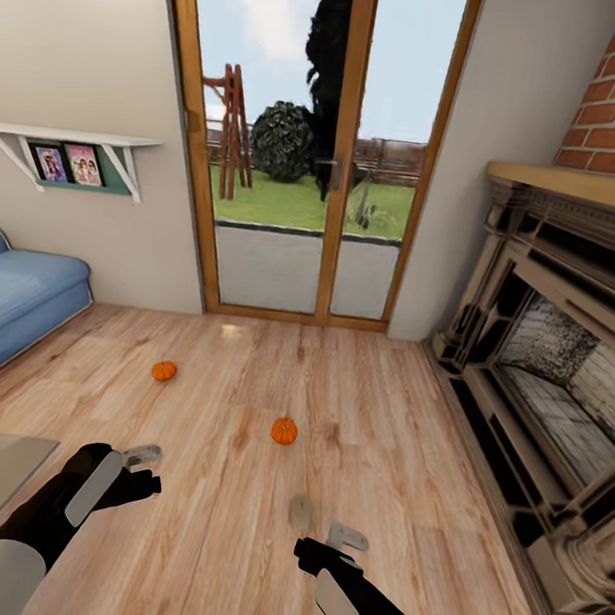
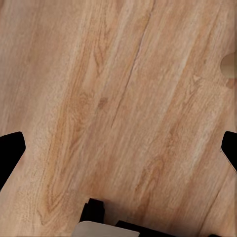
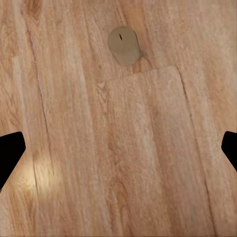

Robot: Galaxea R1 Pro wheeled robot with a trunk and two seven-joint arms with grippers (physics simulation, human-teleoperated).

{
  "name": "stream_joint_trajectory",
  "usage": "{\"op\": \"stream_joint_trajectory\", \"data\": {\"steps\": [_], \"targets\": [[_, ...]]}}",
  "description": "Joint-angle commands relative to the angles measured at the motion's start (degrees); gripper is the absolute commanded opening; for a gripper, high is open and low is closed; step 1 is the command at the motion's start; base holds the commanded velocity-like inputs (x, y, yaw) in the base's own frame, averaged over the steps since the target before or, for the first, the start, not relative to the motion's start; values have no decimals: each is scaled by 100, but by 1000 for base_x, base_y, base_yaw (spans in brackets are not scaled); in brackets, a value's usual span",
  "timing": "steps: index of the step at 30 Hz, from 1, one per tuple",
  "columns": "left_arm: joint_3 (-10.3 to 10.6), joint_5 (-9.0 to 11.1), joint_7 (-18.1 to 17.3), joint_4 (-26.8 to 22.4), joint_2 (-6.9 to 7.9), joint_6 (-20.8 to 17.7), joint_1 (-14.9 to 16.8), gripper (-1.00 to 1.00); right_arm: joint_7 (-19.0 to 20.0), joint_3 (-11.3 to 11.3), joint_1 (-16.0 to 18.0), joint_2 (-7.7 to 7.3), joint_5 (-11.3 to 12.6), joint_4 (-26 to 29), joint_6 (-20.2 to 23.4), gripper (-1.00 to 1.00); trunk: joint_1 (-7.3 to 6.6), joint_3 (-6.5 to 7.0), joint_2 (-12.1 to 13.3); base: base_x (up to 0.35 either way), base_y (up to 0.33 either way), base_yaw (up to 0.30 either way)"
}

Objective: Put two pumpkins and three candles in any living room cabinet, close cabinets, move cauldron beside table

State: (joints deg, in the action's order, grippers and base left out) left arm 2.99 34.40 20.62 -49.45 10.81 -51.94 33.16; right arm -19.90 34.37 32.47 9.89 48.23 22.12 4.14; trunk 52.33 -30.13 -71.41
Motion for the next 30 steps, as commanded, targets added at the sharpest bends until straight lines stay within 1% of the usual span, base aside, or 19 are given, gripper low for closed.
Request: {"op": "stream_joint_trajectory", "data": {"steps": [1,14,30], "targets": [[24,59,56,-5,4,-9,3,100,-48,44,5,-5,20,11,26,100,3,-6,-3,297,1,0],[33,60,56,-7,8,-9,4,100,-41,44,5,-5,20,11,26,100,3,-6,-3,325,9,0],[35,59,56,-6,0,-9,2,100,-40,44,5,-5,20,4,26,100,3,-6,-3,329,127,0]]}}
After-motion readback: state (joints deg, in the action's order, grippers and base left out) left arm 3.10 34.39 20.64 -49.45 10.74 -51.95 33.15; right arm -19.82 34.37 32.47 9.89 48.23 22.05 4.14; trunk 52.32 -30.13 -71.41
